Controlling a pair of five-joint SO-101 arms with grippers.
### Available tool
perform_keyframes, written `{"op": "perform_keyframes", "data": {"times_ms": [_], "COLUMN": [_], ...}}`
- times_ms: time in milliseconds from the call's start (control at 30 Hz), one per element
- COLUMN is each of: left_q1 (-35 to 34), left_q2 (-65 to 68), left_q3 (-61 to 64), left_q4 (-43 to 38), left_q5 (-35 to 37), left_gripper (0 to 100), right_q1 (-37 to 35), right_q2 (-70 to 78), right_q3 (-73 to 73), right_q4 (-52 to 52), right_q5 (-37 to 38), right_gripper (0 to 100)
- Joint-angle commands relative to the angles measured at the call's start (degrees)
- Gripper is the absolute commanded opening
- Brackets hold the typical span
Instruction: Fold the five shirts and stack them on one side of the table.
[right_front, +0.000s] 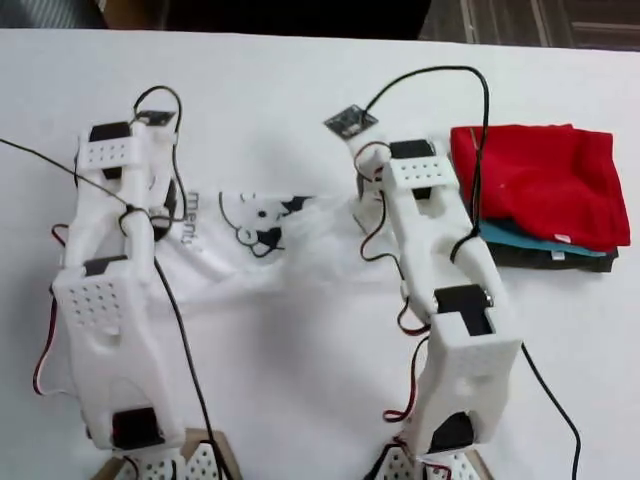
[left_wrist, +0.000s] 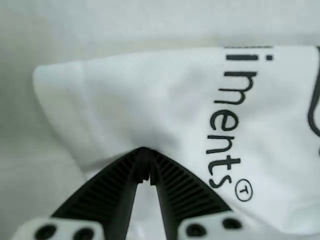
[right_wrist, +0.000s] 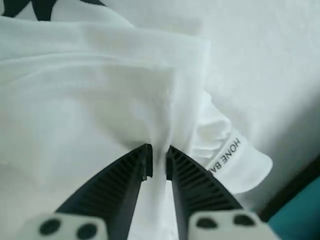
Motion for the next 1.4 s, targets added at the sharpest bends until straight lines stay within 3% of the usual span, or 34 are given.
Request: {"op": "perform_keyframes", "data": {"times_ms": [0, 200, 333, 633, 833, 900, 1133, 1367], "left_q1": [0.62, 1.58, 1.49, -4.75, -7.38, -7.21, -7.30, -7.38], "left_q2": [0.35, 0.35, -0.44, -0.44, 2.11, 3.25, 10.81, 11.69], "left_q3": [0.13, -0.22, -0.40, -16.66, -17.10, -17.01, -17.54, -21.93], "left_q4": [-2.81, -2.90, -2.29, 11.16, 12.40, 11.87, 8.09, 11.16], "left_q5": [0.26, 0.18, 0.26, -0.09, 0.35, 0.44, 0.53, 2.02], "left_gripper": [3, 3, 3, 16, 16, 16, 16, 16], "right_q1": [0.66, 2.59, 4.97, 1.01, 0.22, -0.04, -0.13, -0.13], "right_q2": [-10.33, -28.88, -38.73, -51.12, -50.42, -49.80, -49.10, -49.01], "right_q3": [-0.18, 2.11, 15.21, 53.89, 68.13, 70.51, 70.15, 69.98], "right_q4": [0.66, 7.43, 6.11, -19.03, -38.29, -42.68, -43.12, -43.30], "right_q5": [-0.62, -0.62, -3.52, -5.54, -10.81, -10.90, -10.73, -10.90], "right_gripper": [6.2, 6.3, 6.7, 30.3, 31.9, 31.9, 31.9, 31.9]}}
